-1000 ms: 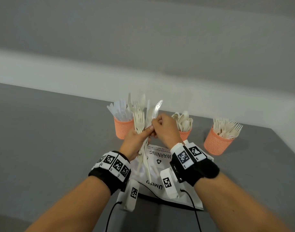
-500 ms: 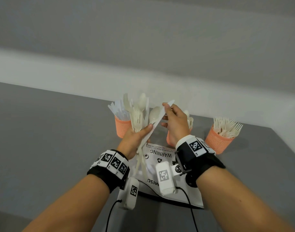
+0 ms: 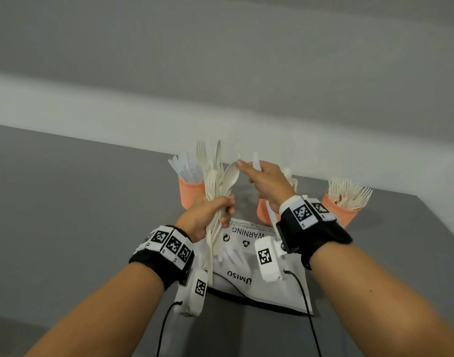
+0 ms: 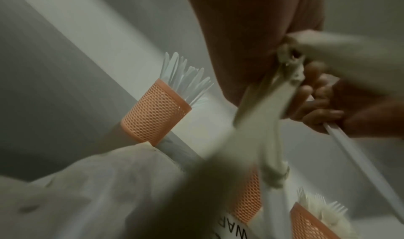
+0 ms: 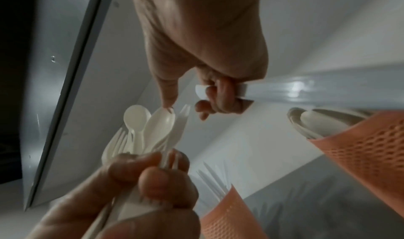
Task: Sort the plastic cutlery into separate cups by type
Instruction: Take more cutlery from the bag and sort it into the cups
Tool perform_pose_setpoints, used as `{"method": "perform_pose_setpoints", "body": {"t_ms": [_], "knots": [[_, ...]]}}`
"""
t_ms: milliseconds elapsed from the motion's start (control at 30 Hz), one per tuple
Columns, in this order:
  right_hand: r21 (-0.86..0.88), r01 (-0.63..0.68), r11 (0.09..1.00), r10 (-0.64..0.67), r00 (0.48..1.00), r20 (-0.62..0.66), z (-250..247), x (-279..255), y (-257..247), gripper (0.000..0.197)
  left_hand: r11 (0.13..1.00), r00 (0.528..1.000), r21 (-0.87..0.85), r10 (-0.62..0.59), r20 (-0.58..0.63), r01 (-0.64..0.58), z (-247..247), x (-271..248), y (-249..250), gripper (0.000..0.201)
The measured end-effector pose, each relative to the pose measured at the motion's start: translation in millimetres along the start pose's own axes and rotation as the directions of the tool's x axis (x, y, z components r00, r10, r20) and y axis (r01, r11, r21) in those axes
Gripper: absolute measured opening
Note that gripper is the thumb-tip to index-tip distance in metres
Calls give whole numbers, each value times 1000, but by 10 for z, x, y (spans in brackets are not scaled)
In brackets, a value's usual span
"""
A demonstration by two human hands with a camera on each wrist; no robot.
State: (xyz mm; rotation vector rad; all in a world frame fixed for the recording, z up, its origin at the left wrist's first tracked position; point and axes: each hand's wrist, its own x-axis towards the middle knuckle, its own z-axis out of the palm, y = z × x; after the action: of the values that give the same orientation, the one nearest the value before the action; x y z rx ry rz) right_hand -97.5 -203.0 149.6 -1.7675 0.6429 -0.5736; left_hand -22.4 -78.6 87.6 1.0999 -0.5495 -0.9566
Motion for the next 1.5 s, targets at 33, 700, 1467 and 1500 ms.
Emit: {"method": "perform_pose_setpoints", "body": {"t_ms": [33, 700, 1467, 1500], "knots": [[-4, -67, 998, 67, 996, 54, 18, 13, -1, 29, 1000, 999, -15, -27, 17, 27, -1, -11, -9, 9], [171, -137, 976, 168, 969, -182, -168, 170, 490, 25, 995, 969, -101, -6, -248, -20, -456, -82, 138, 6], [357, 309, 882, -213, 935, -283, 766, 842, -45, 17, 980, 891, -111, 97, -444, -162, -1079, -28, 520, 12], [402, 297, 866, -181, 936, -301, 828, 909, -33, 17, 981, 889, -108, 99, -447, -163, -1098, -19, 517, 13]]}}
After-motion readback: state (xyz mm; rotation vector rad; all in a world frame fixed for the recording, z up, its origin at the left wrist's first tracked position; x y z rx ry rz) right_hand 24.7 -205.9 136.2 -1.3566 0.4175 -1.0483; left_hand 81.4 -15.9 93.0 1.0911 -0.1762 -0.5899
